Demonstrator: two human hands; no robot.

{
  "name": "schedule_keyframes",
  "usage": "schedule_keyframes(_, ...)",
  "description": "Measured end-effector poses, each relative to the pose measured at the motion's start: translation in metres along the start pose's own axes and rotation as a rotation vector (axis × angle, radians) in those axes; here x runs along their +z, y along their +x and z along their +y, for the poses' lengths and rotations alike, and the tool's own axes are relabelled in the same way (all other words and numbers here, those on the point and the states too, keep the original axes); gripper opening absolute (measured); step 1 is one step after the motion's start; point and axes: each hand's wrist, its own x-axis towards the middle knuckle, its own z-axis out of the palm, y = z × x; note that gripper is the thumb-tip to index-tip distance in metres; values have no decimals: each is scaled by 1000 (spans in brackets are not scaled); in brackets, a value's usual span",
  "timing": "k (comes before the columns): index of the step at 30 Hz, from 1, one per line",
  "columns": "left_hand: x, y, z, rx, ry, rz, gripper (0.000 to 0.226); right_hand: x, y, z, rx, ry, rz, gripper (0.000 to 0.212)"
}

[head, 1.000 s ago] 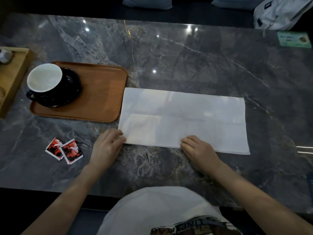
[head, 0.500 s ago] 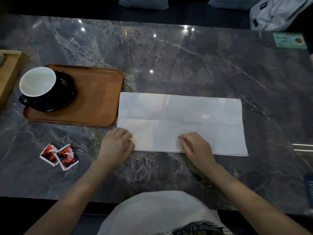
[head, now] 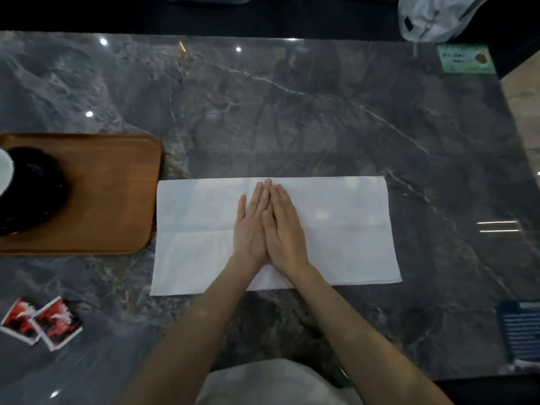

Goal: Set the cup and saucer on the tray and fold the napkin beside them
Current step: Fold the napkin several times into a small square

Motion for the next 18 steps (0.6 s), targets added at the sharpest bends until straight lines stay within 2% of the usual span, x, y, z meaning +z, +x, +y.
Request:
schedule_keyframes(4,0,0,0,-17,-45,-11,65,-6,18,20,-33,-398,-50,64)
schedule_keyframes(8,2,1,0,-22,-157,51,62,-37,32,52,30,-605,48,59)
schedule_keyframes(15,3,0,0,-19,-171,94,61,-106,26,115,327,-756,187,63)
schedule_keyframes(18,3,0,2,-21,-169,100,61,-86,21,91,277,-669,231,66)
